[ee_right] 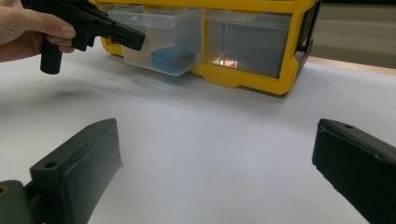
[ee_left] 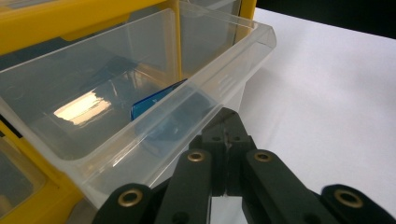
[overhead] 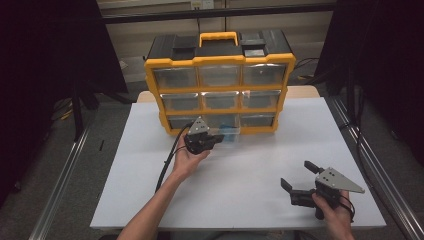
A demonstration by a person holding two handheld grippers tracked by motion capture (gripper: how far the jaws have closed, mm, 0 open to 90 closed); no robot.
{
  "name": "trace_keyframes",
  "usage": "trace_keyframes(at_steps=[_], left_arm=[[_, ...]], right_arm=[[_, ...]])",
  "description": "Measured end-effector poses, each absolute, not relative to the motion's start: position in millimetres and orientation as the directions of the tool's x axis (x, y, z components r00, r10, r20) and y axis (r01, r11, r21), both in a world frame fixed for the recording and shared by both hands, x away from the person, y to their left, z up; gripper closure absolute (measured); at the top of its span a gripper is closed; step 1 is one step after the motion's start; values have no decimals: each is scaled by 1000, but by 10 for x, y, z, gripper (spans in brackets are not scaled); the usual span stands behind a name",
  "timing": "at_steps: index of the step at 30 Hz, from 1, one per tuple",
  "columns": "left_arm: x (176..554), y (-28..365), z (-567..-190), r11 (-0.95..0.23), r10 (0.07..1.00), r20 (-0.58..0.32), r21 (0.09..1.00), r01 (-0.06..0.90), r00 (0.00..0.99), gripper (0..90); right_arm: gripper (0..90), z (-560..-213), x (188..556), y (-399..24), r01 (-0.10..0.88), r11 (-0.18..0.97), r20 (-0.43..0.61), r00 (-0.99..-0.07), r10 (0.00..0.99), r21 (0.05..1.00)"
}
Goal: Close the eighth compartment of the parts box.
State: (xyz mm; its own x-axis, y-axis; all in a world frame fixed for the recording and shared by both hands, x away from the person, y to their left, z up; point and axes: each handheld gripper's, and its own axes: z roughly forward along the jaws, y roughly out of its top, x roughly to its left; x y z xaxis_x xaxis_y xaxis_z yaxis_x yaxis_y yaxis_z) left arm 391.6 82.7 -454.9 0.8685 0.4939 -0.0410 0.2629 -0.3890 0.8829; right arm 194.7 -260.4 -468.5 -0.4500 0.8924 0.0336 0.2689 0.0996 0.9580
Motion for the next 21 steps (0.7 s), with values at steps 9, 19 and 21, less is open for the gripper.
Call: trace_keyframes(at_steps=[9, 19, 21], left_arm=[[3938, 825, -4549, -382, 489, -49, 886, 264, 871, 900], [3956, 819, -4546, -391, 488, -44, 882, 263, 872, 900], [3963, 820, -4546, -393, 489, -39, 882, 260, 872, 900]], right_arm=[[11, -4684, 1942, -2603, 268, 99, 34, -450, 892, 958], [11, -4683, 1941, -2600, 268, 98, 35, -450, 892, 958], [11, -4683, 1942, -2604, 268, 97, 35, -449, 893, 958]])
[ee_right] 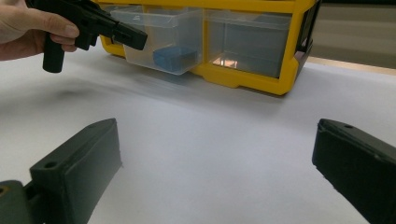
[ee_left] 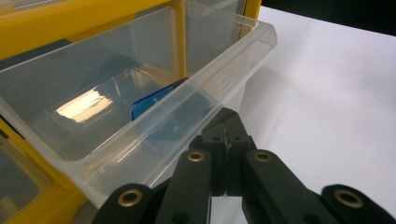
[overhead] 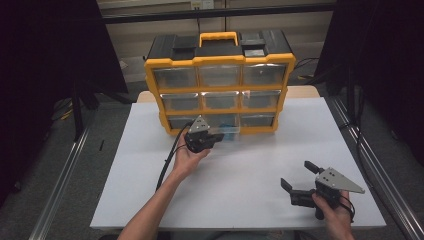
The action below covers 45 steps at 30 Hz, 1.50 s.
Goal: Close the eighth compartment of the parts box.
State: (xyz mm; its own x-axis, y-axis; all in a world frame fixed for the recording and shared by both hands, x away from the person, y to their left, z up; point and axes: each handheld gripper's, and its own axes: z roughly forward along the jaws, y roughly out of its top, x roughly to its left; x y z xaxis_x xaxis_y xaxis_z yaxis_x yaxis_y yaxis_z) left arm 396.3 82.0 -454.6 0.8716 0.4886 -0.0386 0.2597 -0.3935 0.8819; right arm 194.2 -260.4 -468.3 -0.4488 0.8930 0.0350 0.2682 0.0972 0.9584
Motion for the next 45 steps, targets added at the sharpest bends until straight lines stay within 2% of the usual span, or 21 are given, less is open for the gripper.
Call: trace_keyframes(at_steps=[5, 15, 45], left_arm=[[3979, 809, -4545, -377, 499, -58, 884, 277, 865, 900], [4018, 813, -4536, -407, 516, -27, 872, 272, 856, 900], [4180, 777, -4536, -396, 535, -31, 873, 283, 844, 900]], right_arm=[[11, -4684, 1944, -2601, 268, 98, 35, -451, 892, 958], [11, -4683, 1940, -2603, 267, 97, 35, -450, 892, 959], [11, -4683, 1934, -2608, 264, 99, 32, -450, 892, 960]])
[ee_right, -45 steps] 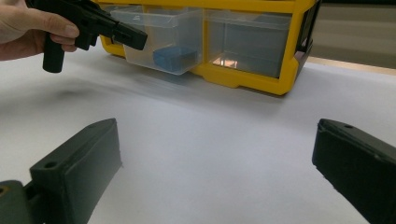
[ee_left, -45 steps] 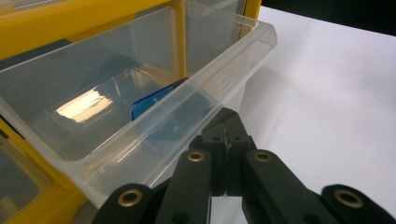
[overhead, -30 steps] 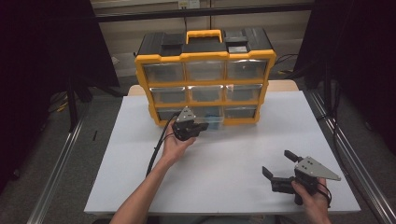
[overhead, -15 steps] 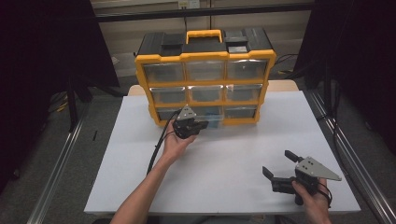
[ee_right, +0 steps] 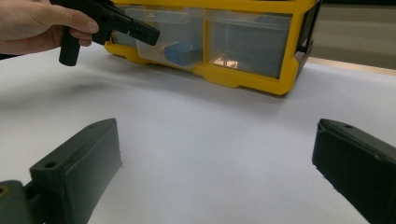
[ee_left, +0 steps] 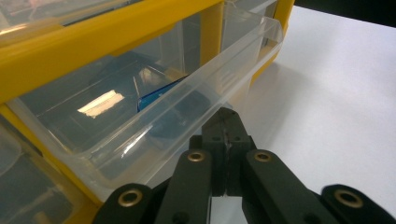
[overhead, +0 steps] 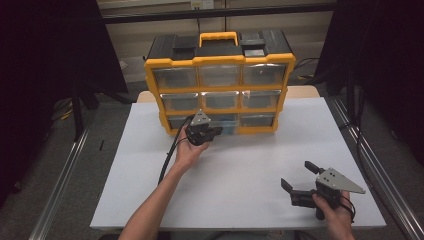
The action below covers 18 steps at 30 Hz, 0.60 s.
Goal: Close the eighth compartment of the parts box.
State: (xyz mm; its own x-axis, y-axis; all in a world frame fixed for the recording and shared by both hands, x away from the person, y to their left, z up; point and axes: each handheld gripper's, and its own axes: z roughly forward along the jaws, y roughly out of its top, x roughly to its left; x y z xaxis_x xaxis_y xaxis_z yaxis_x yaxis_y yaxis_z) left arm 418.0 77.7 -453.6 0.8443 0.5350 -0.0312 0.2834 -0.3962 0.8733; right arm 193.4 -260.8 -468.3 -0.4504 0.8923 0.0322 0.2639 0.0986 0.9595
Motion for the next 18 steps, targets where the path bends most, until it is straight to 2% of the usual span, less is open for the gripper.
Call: trace_keyframes(at_steps=[18], left_arm=[[4266, 794, -4546, -393, 550, -23, 875, 283, 835, 900]], right_arm=[[11, -4682, 1932, -2609, 264, 101, 31, -452, 891, 959]])
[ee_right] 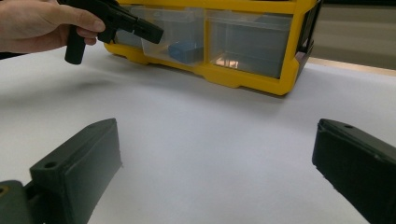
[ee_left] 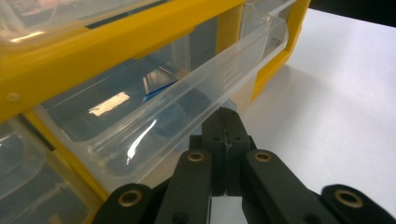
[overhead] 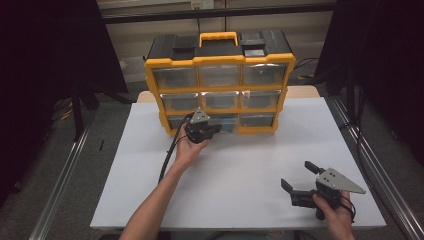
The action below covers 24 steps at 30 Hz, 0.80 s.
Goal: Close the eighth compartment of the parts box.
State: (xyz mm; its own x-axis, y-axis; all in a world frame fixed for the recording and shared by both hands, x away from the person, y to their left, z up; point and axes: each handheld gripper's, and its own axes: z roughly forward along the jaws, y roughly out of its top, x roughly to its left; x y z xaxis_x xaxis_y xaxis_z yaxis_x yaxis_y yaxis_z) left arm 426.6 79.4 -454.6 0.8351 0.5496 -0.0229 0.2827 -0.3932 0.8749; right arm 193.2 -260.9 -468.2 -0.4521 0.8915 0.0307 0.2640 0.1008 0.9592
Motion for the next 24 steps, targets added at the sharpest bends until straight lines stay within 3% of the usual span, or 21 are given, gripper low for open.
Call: trace_keyframes(at_steps=[24], left_arm=[[4394, 760, -4519, -399, 570, -6, 872, 283, 821, 900]], right_arm=[[11, -4685, 1932, -2607, 267, 102, 33, -456, 889, 958]])
